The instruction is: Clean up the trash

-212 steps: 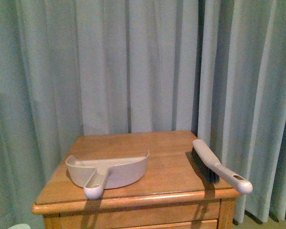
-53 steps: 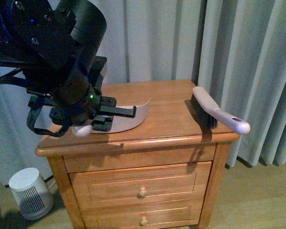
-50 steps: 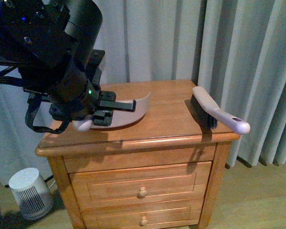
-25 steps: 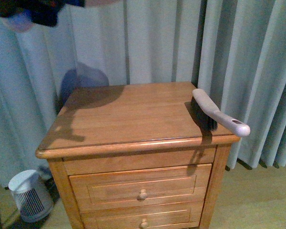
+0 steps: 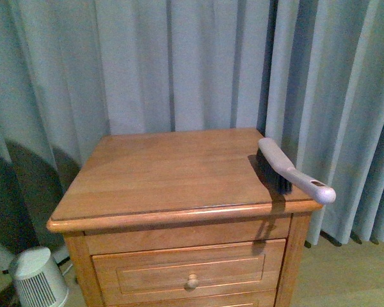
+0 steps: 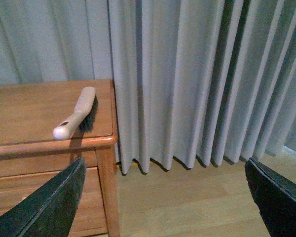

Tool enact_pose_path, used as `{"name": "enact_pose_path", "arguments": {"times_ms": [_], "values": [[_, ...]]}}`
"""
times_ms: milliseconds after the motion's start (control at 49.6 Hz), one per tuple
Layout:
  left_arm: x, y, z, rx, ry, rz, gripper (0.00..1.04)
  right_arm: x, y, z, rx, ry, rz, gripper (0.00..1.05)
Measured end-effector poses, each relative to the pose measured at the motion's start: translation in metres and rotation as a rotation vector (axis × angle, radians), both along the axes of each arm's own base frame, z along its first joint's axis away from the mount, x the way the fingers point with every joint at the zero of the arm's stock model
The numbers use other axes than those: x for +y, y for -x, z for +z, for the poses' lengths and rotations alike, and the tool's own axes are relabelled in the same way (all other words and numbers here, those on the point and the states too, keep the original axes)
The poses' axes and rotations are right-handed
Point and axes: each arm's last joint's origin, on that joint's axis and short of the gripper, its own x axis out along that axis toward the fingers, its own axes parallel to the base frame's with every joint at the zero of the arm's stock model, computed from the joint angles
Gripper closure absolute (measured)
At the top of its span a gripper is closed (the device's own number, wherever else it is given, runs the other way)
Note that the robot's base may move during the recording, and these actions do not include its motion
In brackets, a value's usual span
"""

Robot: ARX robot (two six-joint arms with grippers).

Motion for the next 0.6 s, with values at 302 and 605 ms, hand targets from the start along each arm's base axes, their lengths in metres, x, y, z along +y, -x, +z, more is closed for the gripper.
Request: {"name": "enact_pose_path", "arguments": {"times_ms": [302,605], "values": [[0.024,0.053,-0.022,-0.004,0.005,-0.017,0.76,0.0,0.0,0.0,0.0,0.0,0.0,0.07],[0.04,0.077,-0.034,0.02,0.061,0.006,0.76,0.0,0.0,0.0,0.0,0.0,0.0,0.07]]}}
